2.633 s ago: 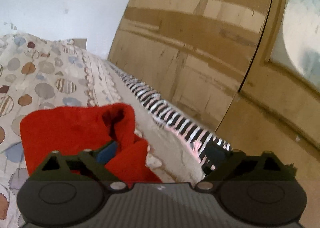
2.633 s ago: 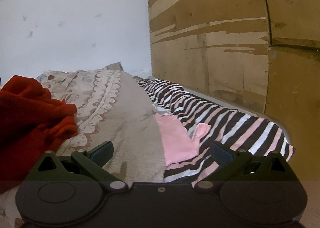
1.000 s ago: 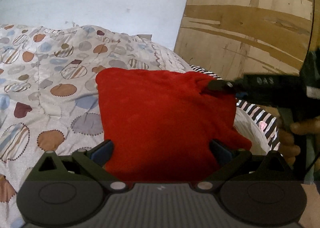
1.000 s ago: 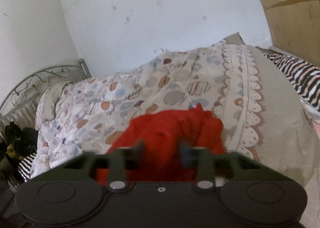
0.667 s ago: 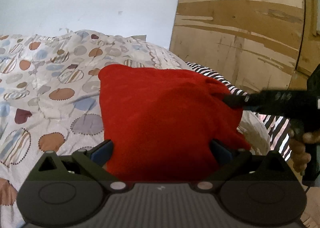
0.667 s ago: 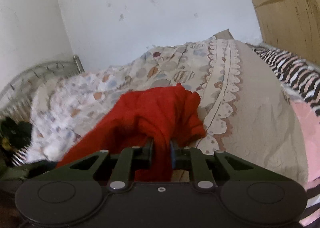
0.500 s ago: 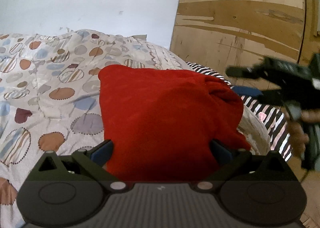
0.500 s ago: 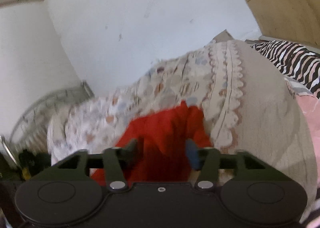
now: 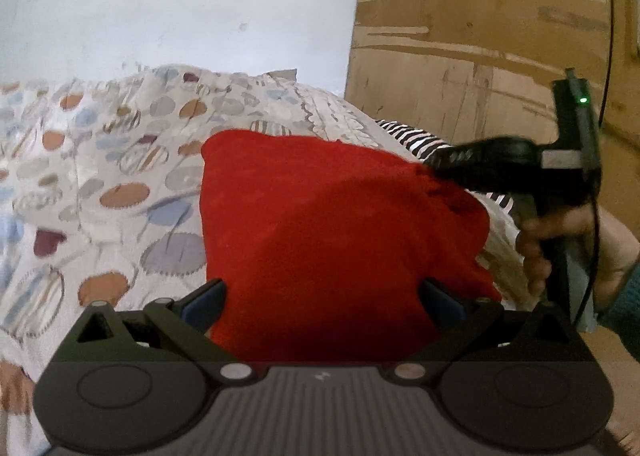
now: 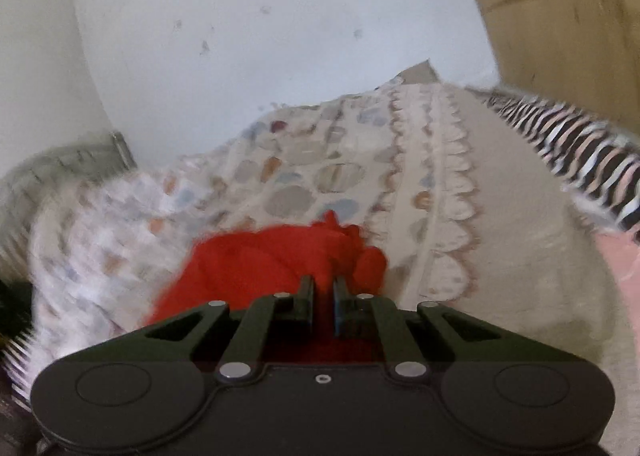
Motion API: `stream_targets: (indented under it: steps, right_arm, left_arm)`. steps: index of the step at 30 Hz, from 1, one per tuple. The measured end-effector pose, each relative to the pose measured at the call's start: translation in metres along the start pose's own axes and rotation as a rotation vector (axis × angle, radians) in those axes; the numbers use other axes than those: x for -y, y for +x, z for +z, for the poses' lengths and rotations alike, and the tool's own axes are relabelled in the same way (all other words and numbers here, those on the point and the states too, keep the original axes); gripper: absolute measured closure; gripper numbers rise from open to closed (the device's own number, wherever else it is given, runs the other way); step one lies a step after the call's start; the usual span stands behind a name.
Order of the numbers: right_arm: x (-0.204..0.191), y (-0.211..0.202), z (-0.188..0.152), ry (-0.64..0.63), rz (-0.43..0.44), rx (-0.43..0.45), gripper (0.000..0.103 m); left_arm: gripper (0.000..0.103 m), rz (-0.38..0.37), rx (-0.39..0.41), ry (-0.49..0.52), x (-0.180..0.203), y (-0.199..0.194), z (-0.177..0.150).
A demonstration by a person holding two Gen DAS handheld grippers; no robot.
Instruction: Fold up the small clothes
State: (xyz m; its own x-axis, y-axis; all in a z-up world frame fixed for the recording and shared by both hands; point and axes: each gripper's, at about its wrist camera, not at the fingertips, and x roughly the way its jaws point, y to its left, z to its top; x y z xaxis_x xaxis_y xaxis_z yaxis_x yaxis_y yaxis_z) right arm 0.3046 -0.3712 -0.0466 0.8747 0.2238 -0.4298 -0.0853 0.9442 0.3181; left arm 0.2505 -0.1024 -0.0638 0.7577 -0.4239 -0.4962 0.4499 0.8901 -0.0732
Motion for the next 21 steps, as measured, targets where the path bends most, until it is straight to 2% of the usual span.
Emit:
stream_targets:
  steps: [4,7,9,11,12,13,14,15,18,21]
  right_arm:
    - [0.014,0.010,-0.013,-0.003,-0.050,0.008,0.095]
    - [0.021,0.007,-0.011,0.084,-0.034,-0.001,0.085]
    - [0.016,-0.001,-0.007,0.077,-0.057,0.007,0.069]
    - [0.009,-0.010,-0.003,0.064,-0.072,0.021,0.062]
    - [0.005,-0.015,-0.001,0.063,-0.067,0.029,0.050]
    - [0.001,-0.018,0.001,0.063,-0.064,0.035,0.042]
    - [-0.002,-0.021,0.002,0.061,-0.057,0.043,0.029]
    - [-0.006,-0.023,0.004,0.058,-0.049,0.049,0.022]
    - [-0.019,-0.021,0.007,0.034,-0.019,0.050,0.013]
    - [-0.027,-0.010,0.001,0.037,-0.008,0.015,0.001]
  left_arm:
    - [0.000,0.020,0.003,0.033,0.008,0.001,0.000]
    - [0.000,0.007,0.000,0.016,0.007,0.000,-0.001]
    - [0.000,0.002,0.001,-0.001,0.005,-0.002,-0.002]
    - [0.000,-0.003,-0.001,-0.013,0.003,-0.004,-0.001]
    - [0.000,-0.006,-0.004,-0.022,0.002,-0.004,0.000]
    - [0.000,-0.008,-0.006,-0.027,0.002,-0.005,0.000]
    - [0.000,-0.007,-0.007,-0.030,0.001,-0.005,0.001]
    - [0.000,-0.005,-0.008,-0.031,0.000,-0.005,0.001]
    - [0.000,-0.004,-0.008,-0.037,-0.002,-0.007,0.001]
    - [0.000,-0.025,-0.009,-0.097,-0.011,-0.010,0.004]
